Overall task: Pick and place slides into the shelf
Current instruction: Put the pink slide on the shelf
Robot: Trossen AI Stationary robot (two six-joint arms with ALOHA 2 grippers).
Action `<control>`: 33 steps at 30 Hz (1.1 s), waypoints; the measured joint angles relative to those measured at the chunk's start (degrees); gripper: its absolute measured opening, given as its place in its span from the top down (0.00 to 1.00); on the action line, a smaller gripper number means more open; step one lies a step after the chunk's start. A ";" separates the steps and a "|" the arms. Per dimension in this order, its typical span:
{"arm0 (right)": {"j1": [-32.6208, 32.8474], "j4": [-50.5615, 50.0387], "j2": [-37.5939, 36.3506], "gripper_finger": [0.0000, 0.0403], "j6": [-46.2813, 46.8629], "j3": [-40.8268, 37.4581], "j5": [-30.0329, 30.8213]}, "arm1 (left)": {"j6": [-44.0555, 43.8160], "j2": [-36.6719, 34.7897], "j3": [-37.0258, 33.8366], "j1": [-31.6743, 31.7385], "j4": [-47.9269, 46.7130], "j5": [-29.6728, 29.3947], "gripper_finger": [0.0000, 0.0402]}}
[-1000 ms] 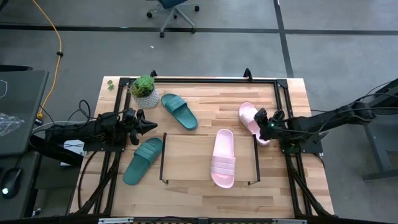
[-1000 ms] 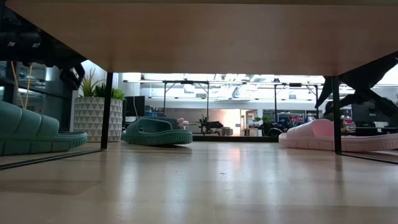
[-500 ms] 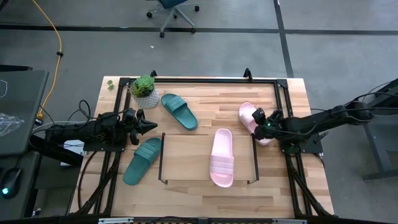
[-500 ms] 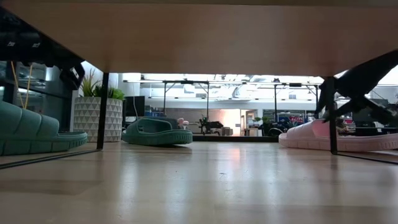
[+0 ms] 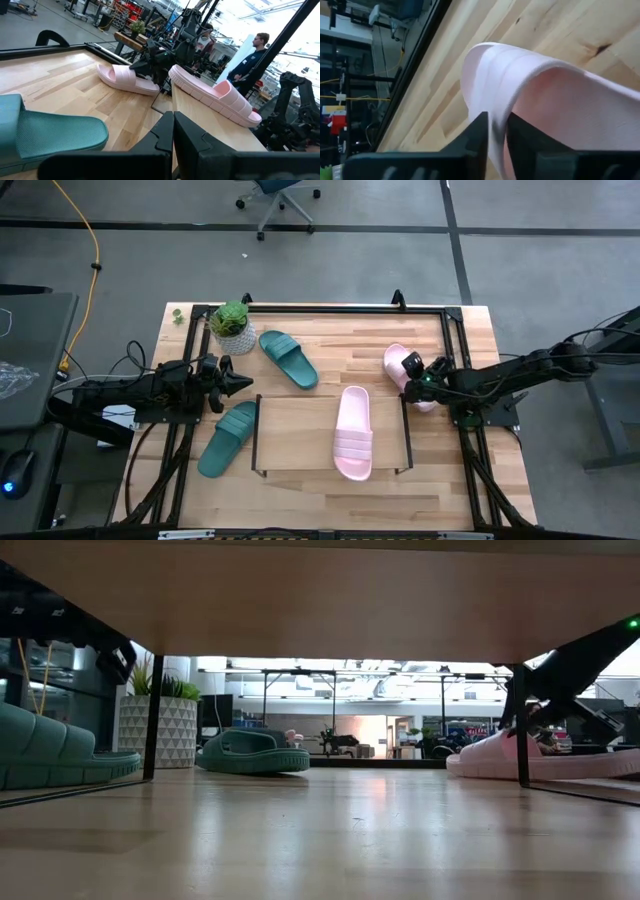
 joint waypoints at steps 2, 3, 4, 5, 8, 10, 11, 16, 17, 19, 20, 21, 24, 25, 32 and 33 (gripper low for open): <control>0.01 -0.04 0.00 0.96 -0.14 0.00 0.46 | 0.00 0.00 0.00 0.00 -0.01 0.00 1.00; 0.02 -0.04 0.00 0.98 -0.28 -0.02 0.59 | 0.00 0.00 0.00 0.00 -0.01 0.00 1.00; 0.04 -0.04 0.00 0.98 -0.41 -0.02 0.63 | 0.00 0.00 0.00 -0.01 -0.01 0.00 1.00; 0.04 -0.04 -0.11 0.98 -0.42 -0.04 0.63 | 0.00 0.00 0.00 0.00 -0.01 0.00 1.00; 0.04 -0.23 -1.38 0.98 -1.32 -0.11 1.19 | 0.00 0.00 0.00 0.00 -0.01 0.00 1.00; 0.07 -1.26 -3.25 0.99 -2.91 -0.34 3.08 | 0.00 0.00 0.00 0.00 0.00 0.00 1.00; 0.05 -1.28 -4.42 0.99 -3.65 -0.34 4.29 | 0.00 0.00 0.00 -0.01 0.01 0.00 1.00; -1.15 -6.65 -11.16 1.00 -7.83 3.09 10.36 | 0.00 0.00 0.00 -0.01 0.01 0.00 1.00; -1.71 -7.55 -12.48 1.00 -9.72 4.25 10.81 | 0.00 0.00 0.00 0.00 0.01 0.00 1.00; -3.03 -8.49 -14.86 1.00 -15.82 6.84 11.44 | 0.00 0.00 0.00 -0.01 0.01 0.00 1.00; -3.82 -8.58 -15.92 1.00 -19.54 8.19 11.32 | 0.01 0.00 0.00 0.00 0.01 0.00 1.00; -4.58 -8.47 -16.94 1.00 -23.45 9.77 10.94 | 0.00 0.00 0.00 -0.01 0.01 0.00 1.00; -6.89 -7.99 -19.25 1.00 -36.21 14.92 8.23 | 0.00 0.00 0.00 0.00 0.01 0.00 1.00; -7.81 -8.01 -19.78 1.00 -40.75 16.74 6.45 | 0.00 0.00 0.00 -0.01 0.01 -0.01 1.00; -18.73 -8.30 -20.83 1.00 -67.21 27.83 -13.37 | 1.23 0.00 0.00 0.00 0.01 -0.02 1.00; -20.77 -8.34 -20.83 1.00 -70.01 29.06 -16.58 | 1.34 0.00 0.00 -0.01 0.01 -0.04 1.00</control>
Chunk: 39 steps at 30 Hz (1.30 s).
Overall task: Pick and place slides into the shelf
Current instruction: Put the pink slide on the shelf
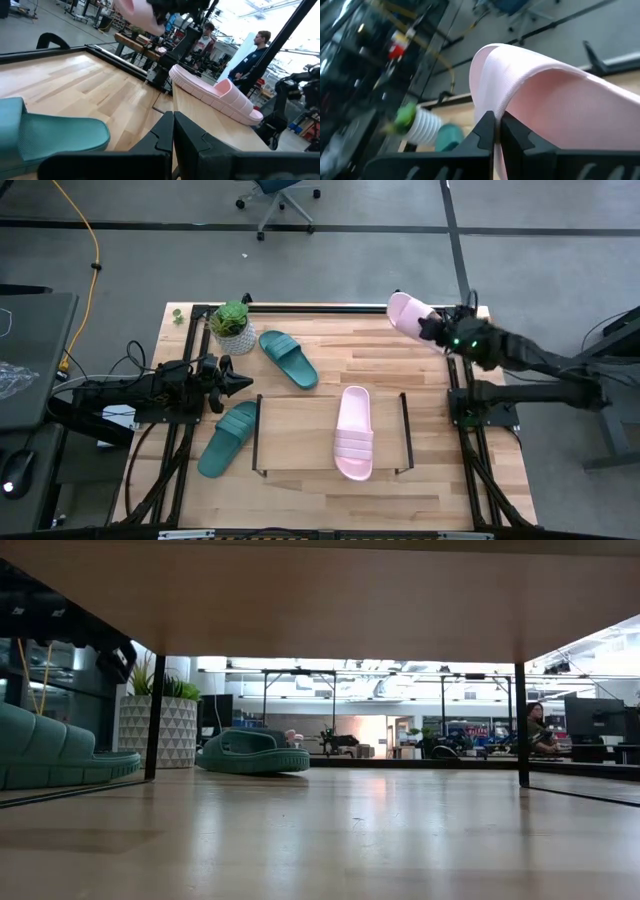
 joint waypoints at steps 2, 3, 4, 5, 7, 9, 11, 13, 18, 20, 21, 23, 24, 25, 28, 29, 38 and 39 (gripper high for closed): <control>-4.25 -0.43 0.26 1.00 -4.48 1.86 -6.49 | 0.03 0.00 0.00 -0.01 0.00 0.02 1.00; -6.48 -0.83 0.54 1.00 -6.46 2.74 -10.13 | 0.01 0.00 0.00 0.01 0.00 0.02 1.00; -8.70 -1.27 1.00 1.00 -8.79 3.46 -14.14 | -0.02 0.00 0.00 -0.01 0.00 0.02 1.00; -11.11 -1.74 1.68 1.00 -11.07 4.21 -18.23 | -0.13 0.00 0.00 -0.01 0.00 0.02 1.00; -15.68 -2.59 3.60 1.00 -15.52 5.75 -27.31 | -0.23 0.00 0.00 -0.01 0.00 0.02 1.00; -19.97 -3.80 6.16 1.00 -20.15 7.31 -35.98 | -0.26 0.00 0.00 0.01 0.00 0.02 1.00; -23.31 -5.76 9.28 1.00 -24.65 9.43 -43.21 | -0.40 0.00 0.00 0.01 0.00 0.02 1.00; -25.75 -7.89 12.54 1.00 -29.46 12.33 -48.23 | -0.44 0.00 0.00 0.01 0.00 0.02 1.00; -30.30 -14.55 20.22 1.00 -42.02 21.44 -56.08 | -2.63 0.00 0.00 0.00 0.00 0.04 1.00; -31.72 -18.44 23.32 1.00 -46.93 25.66 -59.97 | -3.26 0.00 0.00 0.00 0.00 0.03 1.00; -32.25 -20.90 24.83 1.00 -49.37 27.65 -62.06 | -3.27 0.00 0.00 0.00 0.00 0.03 1.00; -32.89 -25.94 27.75 1.00 -54.16 31.58 -66.23 | -3.42 0.00 0.00 0.00 0.00 0.02 1.00; -32.98 -28.70 29.08 1.00 -56.39 33.53 -67.76 | -3.51 0.00 0.00 0.01 0.00 0.02 1.00; -32.97 -31.58 30.21 1.00 -58.77 35.15 -68.99 | -3.74 0.00 0.00 0.01 0.00 0.04 1.00; -32.41 -39.76 33.08 1.00 -65.28 38.82 -71.08 | -3.81 0.00 0.00 0.01 0.00 0.03 1.00; -32.05 -41.75 33.88 1.00 -67.14 39.64 -71.11 | -3.80 0.00 0.00 -0.01 0.04 0.04 1.00; -28.16 -48.13 38.29 1.00 -75.18 42.24 -76.84 | -2.86 -0.02 0.00 0.00 6.46 -1.92 1.00; -27.23 -48.20 38.66 1.00 -75.58 42.46 -76.92 | -2.83 -0.02 0.00 0.00 7.39 -2.02 1.00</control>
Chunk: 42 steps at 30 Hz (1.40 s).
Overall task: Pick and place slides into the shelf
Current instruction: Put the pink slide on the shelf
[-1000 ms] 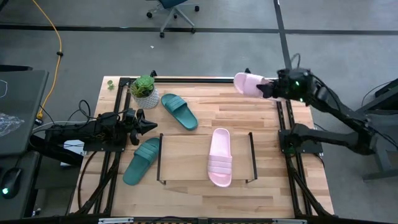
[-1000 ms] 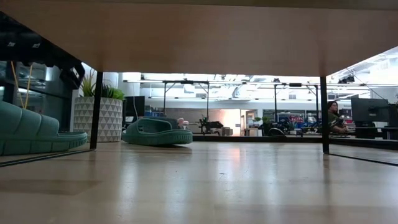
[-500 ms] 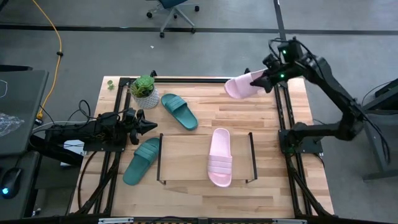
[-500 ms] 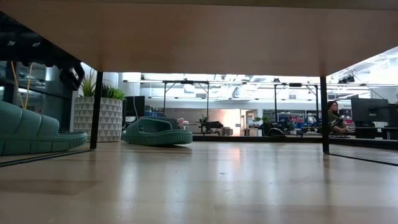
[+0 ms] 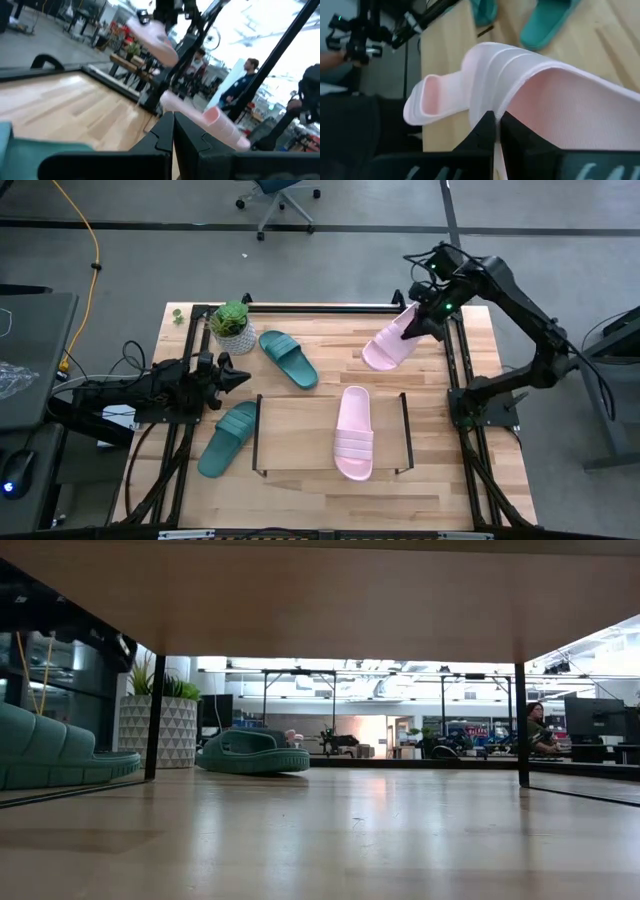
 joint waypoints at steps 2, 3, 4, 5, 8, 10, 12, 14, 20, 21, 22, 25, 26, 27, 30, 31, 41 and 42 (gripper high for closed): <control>2.20 -0.34 0.78 1.00 -1.34 0.38 -0.22 | 0.01 0.00 0.00 0.01 1.83 -0.05 1.00; 3.29 -0.72 1.23 1.00 -2.20 0.50 -0.26 | 0.01 0.00 0.00 0.01 2.78 -0.11 1.00; 4.52 -1.12 1.68 1.00 -2.60 0.52 -0.29 | 0.01 0.00 0.07 0.01 3.40 -0.12 1.00; 5.65 -1.43 2.12 1.00 -2.99 0.52 -0.29 | 0.01 0.00 0.36 -0.01 3.40 -0.12 1.00; 8.99 -3.10 3.16 1.00 -4.21 0.52 -0.35 | 0.04 0.01 1.67 0.00 3.32 -0.12 1.00; 11.13 -4.18 3.75 1.00 -4.46 0.53 -0.33 | 1.19 0.00 2.75 0.01 3.15 -0.15 1.00; 13.25 -4.39 4.29 1.00 -4.38 0.54 -0.32 | 2.76 0.00 4.18 -0.01 2.35 -0.47 1.00; 15.22 -4.48 4.50 1.00 -3.88 0.54 -0.25 | 4.47 0.00 5.28 -0.01 2.18 -1.45 1.00; 21.09 -6.06 4.45 1.00 -0.34 0.53 0.21 | 6.99 0.02 7.26 0.01 1.96 -2.77 1.00; 22.21 -6.10 4.39 1.00 0.82 0.54 0.29 | 7.06 0.02 7.42 0.01 1.92 -2.76 1.00; 23.47 -6.10 4.37 1.00 1.96 0.54 0.23 | 7.09 0.02 7.43 0.01 1.96 -2.76 1.00; 27.45 -6.01 4.37 1.00 3.79 0.54 -0.02 | 7.09 0.02 7.43 0.01 1.72 -2.76 1.00; 28.77 -6.01 4.39 1.00 4.46 0.54 -0.07 | 7.09 0.02 7.43 0.00 1.75 -2.75 1.00; 30.11 -5.99 4.44 1.00 5.08 0.53 -0.09 | 7.09 0.02 7.43 0.01 1.73 -2.75 1.00; 33.68 -5.99 4.50 1.00 7.33 0.54 -0.07 | 7.09 0.02 7.43 0.01 1.10 -2.75 1.00; 34.80 -6.01 4.50 1.00 8.09 0.54 -0.07 | 7.09 0.02 7.43 0.01 0.83 -2.75 1.00; 43.87 -5.98 9.08 1.00 10.59 0.57 1.02 | 7.07 2.62 7.43 0.01 0.85 -2.47 1.00; 44.61 -5.96 9.99 1.00 10.14 0.57 0.76 | 7.02 3.06 7.43 0.00 0.76 -2.23 1.00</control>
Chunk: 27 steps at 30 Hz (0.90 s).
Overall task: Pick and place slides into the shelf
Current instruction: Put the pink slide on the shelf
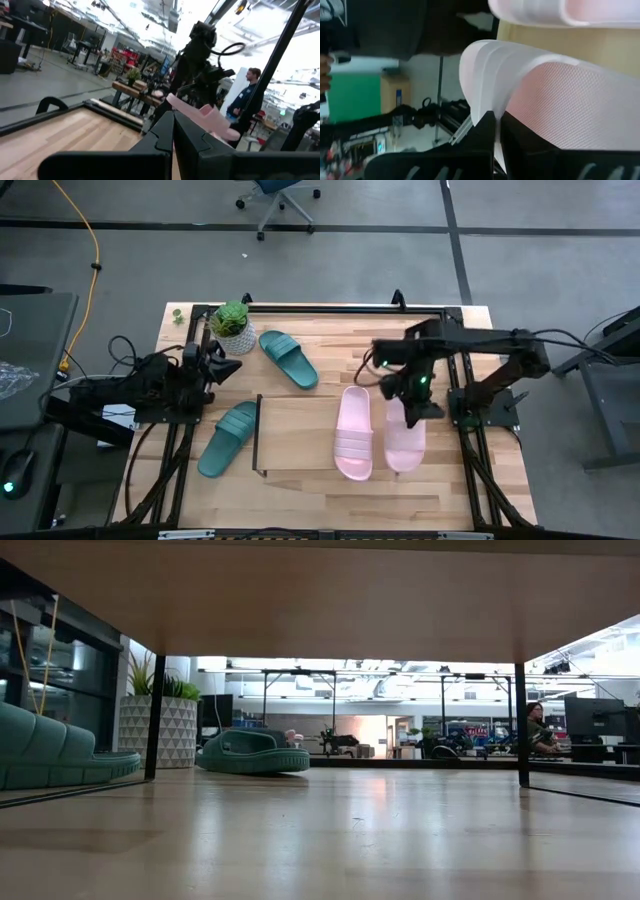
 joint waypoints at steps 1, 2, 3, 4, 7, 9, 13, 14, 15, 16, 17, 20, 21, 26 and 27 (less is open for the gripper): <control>0.64 0.02 0.89 1.00 -0.49 0.00 -0.45 | -0.10 0.44 0.00 0.01 0.08 0.25 1.00; 1.26 0.04 1.71 1.00 -0.76 0.00 -0.86 | -0.11 0.83 0.00 0.01 0.26 0.50 1.00; 1.76 0.04 2.42 1.00 -1.03 0.00 -1.19 | -0.11 1.21 0.00 0.00 0.41 0.70 1.00; 2.26 0.02 3.11 1.00 -1.41 0.00 -1.47 | -0.14 1.54 0.00 0.01 0.50 0.94 1.00; 3.32 0.12 4.79 1.00 -2.31 0.00 -1.97 | -0.64 2.18 0.00 -0.01 0.71 1.47 1.00; 3.69 0.56 5.53 1.00 -2.36 -0.02 -2.68 | -1.12 2.25 0.00 0.02 0.68 2.09 1.00; 3.87 2.61 5.86 1.00 -1.80 0.23 -3.85 | -1.22 2.23 0.00 0.02 0.74 2.77 1.00; 3.87 3.68 5.86 1.00 -1.29 0.66 -3.85 | -1.22 2.23 0.00 0.00 0.80 2.79 1.00; 3.75 4.98 5.86 1.00 -0.70 1.29 -3.87 | -1.22 2.23 0.00 0.00 0.87 2.79 1.00; 3.54 5.85 5.86 1.00 -0.22 2.02 -3.91 | -1.23 2.23 0.00 0.02 0.85 2.79 1.00; 3.44 6.78 5.84 1.00 0.59 2.62 -3.96 | -1.22 2.23 0.00 0.01 0.84 2.79 1.00; 2.96 8.08 6.25 1.00 1.35 4.31 -3.21 | -1.23 2.23 0.00 0.02 0.85 2.79 1.00; 2.77 8.01 6.45 1.00 1.55 4.65 -2.84 | -1.22 2.23 0.00 0.02 0.85 2.80 1.00; 2.58 7.85 7.80 1.00 1.51 5.07 -2.73 | -1.29 2.23 0.00 0.02 0.87 4.08 1.00; 2.58 7.18 8.08 1.00 1.37 5.08 -2.71 | -1.33 2.23 0.00 0.02 0.87 4.29 1.00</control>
